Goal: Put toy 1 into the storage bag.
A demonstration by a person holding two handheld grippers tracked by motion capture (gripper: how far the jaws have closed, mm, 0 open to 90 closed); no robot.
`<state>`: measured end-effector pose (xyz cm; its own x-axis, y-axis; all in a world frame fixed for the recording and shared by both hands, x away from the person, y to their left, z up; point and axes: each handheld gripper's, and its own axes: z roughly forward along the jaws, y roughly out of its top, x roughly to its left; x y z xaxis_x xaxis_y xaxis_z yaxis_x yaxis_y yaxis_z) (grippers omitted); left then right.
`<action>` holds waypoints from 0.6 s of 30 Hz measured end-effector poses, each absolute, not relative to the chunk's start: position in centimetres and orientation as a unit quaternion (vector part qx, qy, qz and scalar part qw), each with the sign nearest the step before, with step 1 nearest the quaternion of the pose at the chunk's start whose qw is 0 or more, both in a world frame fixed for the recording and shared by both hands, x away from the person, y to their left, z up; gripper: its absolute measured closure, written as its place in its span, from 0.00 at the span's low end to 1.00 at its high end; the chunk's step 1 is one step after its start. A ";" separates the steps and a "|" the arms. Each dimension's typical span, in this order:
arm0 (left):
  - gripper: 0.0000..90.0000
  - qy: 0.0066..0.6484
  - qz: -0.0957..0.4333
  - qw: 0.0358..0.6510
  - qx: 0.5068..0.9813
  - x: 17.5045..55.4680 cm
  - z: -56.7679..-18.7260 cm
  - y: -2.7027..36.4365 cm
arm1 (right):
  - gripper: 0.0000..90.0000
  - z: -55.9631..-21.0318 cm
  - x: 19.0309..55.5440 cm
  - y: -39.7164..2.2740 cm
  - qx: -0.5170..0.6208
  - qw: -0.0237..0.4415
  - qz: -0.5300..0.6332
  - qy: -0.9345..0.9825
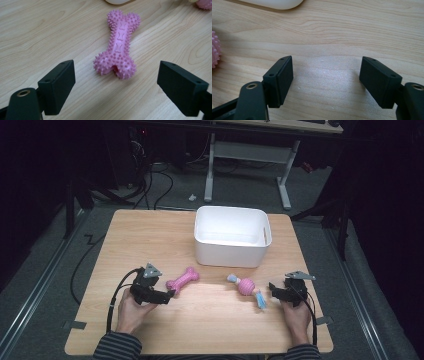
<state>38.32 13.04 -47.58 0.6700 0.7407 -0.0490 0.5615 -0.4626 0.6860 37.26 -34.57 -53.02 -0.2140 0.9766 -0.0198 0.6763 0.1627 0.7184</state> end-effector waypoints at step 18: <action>0.23 0.370 0.119 0.308 0.868 41.6 -47.6 9.2 | 0.30 -53.0 37.3 -34.6 0.573 0.252 0.299 0.720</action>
